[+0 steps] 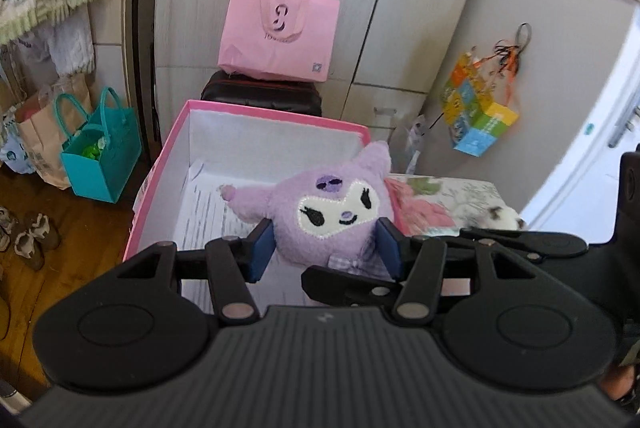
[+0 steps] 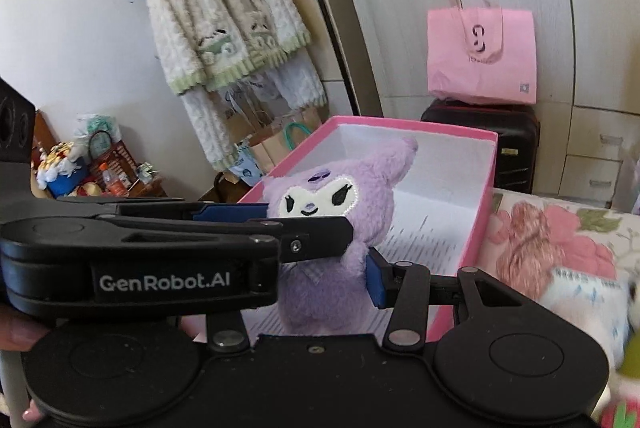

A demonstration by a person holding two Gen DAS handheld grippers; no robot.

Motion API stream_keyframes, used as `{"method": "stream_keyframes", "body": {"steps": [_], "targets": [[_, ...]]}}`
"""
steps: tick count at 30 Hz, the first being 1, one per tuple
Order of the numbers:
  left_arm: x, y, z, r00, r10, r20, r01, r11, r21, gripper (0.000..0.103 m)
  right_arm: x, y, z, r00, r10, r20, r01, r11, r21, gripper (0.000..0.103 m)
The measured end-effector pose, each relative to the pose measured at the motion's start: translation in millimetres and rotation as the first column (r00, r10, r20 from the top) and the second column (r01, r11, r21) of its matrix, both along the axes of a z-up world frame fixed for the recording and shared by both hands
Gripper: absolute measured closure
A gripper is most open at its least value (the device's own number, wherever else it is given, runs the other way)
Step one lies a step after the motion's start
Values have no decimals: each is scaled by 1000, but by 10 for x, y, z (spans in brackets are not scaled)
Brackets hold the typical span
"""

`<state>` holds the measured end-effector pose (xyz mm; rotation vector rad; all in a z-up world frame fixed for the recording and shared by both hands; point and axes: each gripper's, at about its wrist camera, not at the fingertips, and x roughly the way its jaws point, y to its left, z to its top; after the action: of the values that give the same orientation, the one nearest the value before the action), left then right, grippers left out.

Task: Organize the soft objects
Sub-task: 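Lift the purple plush doll with the left tool over the pink box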

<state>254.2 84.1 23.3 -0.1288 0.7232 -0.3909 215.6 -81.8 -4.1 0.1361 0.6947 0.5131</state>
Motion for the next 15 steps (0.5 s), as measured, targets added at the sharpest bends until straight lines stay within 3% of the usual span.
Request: {"method": "stream_keyframes", "body": {"steps": [8, 15], "targets": [[767, -45, -322, 993, 31, -110, -34, 999, -23, 50, 855, -36, -219, 995, -6, -97, 0, 998, -56, 51], [1025, -28, -513, 982, 26, -186, -37, 998, -57, 50, 1110, 65, -319, 993, -3, -122, -21, 982, -190, 51]]}}
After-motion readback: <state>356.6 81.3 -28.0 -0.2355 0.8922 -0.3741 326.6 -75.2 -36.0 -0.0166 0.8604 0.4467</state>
